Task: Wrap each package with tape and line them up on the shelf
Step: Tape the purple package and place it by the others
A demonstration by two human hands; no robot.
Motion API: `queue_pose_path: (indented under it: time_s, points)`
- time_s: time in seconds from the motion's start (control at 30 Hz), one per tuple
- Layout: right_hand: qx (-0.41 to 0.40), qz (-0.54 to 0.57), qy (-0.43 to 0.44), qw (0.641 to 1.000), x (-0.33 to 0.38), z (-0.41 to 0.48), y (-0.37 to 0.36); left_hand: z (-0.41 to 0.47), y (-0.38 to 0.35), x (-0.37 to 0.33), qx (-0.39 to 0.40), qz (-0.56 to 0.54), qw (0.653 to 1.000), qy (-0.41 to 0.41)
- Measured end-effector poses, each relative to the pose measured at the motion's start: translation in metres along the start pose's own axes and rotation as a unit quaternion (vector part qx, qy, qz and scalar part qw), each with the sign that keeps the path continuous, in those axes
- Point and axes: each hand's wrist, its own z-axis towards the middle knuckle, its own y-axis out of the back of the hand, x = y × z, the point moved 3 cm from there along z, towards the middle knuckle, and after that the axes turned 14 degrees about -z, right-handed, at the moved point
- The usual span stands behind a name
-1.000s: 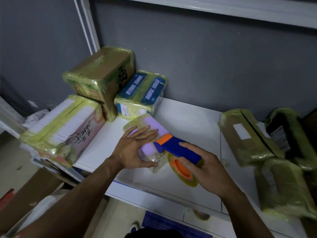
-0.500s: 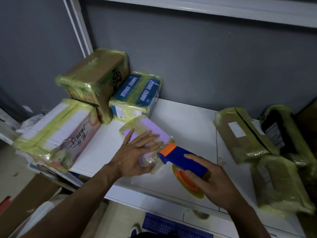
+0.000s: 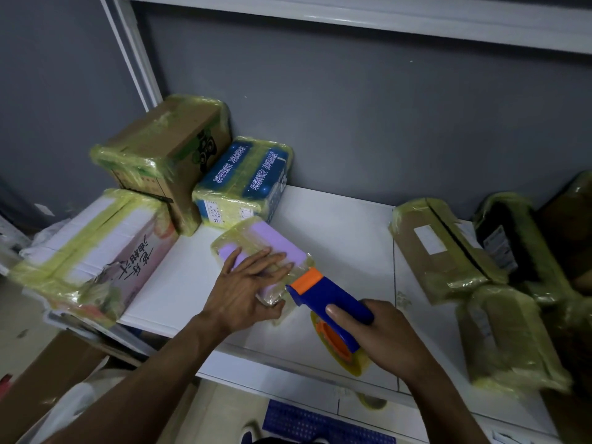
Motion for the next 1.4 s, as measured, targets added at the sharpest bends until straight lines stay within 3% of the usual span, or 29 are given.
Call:
queue_pose_path:
  time_s: [0.1, 0.3, 0.57, 0.67, 0.8, 0.97, 1.4]
  points:
    - [0.000, -0.034, -0.007, 0.999, 0.003, 0.001, 0.000, -0.002, 0.000, -0.004, 0.006, -0.003, 1.000, 0.008]
    - [0.013, 0.045, 0.007, 0.999, -0.008, -0.003, -0.001, 0.000, 0.002, -0.002, -0.002, -0.017, 1.000, 0.006]
    - [0.053, 0.059, -0.013, 0.997, -0.040, -0.023, 0.009, 0.001, 0.002, -0.005, 0.026, -0.046, 0.999, 0.006]
    - [0.067, 0.064, -0.001, 0.996, -0.038, -0.022, 0.005, 0.005, 0.003, -0.012, 0.017, -0.076, 0.995, 0.057]
    - [0.079, 0.052, -0.008, 0.995, -0.039, -0.016, 0.000, 0.010, -0.009, -0.031, -0.074, -0.123, 0.979, 0.148]
    - [0.088, 0.036, -0.029, 0.995, -0.037, -0.001, -0.007, 0.014, -0.014, -0.041, -0.086, -0.068, 0.975, 0.193]
    - [0.073, -0.003, -0.049, 0.996, -0.031, 0.037, -0.030, 0.015, -0.011, -0.044, -0.038, -0.039, 0.981, 0.185]
